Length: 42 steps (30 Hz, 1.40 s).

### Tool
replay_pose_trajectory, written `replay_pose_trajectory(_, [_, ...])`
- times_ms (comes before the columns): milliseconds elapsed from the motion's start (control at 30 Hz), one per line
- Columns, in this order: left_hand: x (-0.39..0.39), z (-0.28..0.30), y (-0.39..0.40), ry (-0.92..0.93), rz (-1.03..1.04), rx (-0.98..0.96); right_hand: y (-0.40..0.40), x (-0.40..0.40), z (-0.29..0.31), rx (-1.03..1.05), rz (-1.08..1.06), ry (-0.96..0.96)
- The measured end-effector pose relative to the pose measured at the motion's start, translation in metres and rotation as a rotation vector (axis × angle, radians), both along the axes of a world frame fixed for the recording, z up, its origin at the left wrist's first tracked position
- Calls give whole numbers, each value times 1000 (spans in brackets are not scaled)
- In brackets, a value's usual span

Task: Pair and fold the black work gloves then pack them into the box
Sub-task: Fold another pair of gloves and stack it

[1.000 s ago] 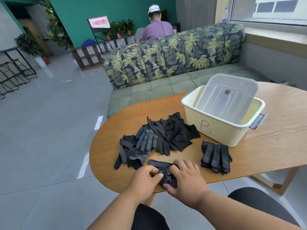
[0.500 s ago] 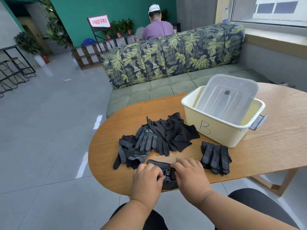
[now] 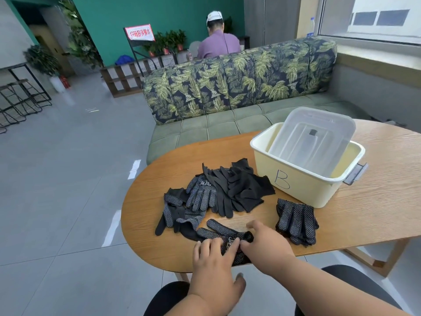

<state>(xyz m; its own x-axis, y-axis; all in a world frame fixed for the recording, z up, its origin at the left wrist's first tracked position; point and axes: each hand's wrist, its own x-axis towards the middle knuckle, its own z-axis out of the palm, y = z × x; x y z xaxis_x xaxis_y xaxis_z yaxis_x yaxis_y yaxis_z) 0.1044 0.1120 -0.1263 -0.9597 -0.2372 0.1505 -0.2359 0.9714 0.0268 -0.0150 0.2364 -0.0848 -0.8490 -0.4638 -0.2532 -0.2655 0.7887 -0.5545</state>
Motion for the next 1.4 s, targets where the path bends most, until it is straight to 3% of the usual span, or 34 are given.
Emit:
replay_pose_trajectory(300, [-1, -6, 9, 71, 78, 213, -2, 1, 16, -517, -296, -549])
replay_pose_trajectory(467, [0, -10, 0, 197, 86, 326, 0, -1, 25, -613, -306, -556])
replay_pose_trajectory(600, [3, -2, -6, 120, 62, 513, 1, -4, 28, -671, -292, -602])
replay_pose_trajectory(700, [6, -3, -7, 86, 21, 615, 9, -2, 29, -682, -154, -596])
replay_pose_trajectory(833, [9, -10, -13, 102, -27, 629, 18, 2, 15, -680, 45, -605])
replay_pose_trajectory(967, [6, -8, -22, 80, -64, 624, 23, 2, 6, -512, 135, -336])
replay_pose_trajectory(1400, [-5, -6, -36, 111, -59, 559, 17, -2, -1, -472, 130, -278])
